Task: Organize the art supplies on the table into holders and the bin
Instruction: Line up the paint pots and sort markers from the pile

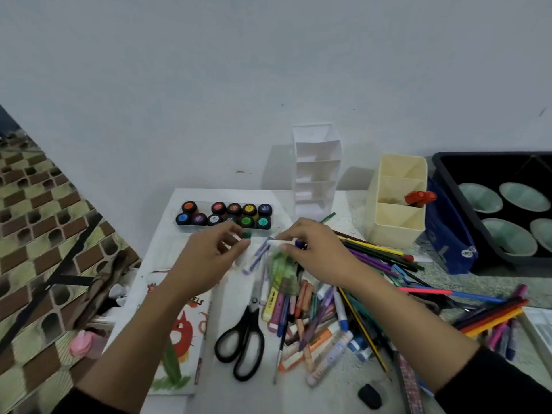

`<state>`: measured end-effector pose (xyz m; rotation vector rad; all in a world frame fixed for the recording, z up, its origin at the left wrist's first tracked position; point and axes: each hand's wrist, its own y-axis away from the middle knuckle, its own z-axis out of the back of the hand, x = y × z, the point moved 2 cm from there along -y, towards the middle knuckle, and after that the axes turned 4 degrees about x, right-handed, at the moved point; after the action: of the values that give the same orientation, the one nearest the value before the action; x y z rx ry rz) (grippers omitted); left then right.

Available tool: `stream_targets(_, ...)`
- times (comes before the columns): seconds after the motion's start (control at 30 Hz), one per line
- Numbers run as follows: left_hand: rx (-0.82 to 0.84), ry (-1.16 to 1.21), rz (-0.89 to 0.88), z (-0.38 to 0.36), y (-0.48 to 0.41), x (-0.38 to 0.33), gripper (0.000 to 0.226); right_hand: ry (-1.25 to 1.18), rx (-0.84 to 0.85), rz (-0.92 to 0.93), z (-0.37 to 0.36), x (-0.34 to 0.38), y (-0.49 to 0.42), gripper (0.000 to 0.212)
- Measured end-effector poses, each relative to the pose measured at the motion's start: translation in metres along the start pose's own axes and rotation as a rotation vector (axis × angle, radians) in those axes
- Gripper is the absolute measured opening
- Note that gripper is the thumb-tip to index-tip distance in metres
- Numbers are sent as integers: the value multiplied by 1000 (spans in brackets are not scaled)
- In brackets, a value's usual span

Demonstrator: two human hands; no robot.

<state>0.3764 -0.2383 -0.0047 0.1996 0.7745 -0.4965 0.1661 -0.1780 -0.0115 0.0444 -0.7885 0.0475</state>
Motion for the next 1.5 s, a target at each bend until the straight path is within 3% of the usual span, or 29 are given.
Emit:
stream_targets(0.13,-91,-32,116,42,-1,48,12,-199,-29,13,-28,25,-26,17)
stream_targets(0.3,-104,-40,230,70,-9,101,17,-204,30,-12,-71,56,-66,6)
stream_targets(0.53,-27,-94,240,74,-29,133,21,-146,-2,7,-111,76,-111,11)
stream_targets(0.83,-8,-17,208,78,-30,154,23,18,86,53,-137,79,-141,14)
stream_targets(1.0,39,-67,207,79,-29,159,23,-35,51,62,-143,79,-147,21)
stream_targets(1.13,27,-74,196,78,-27,156,25,146,32,103,-147,77,-149,10)
stream_targets(1.5,11,-174,177,74,-25,158,29,504,81,255,-149,84,-139,28)
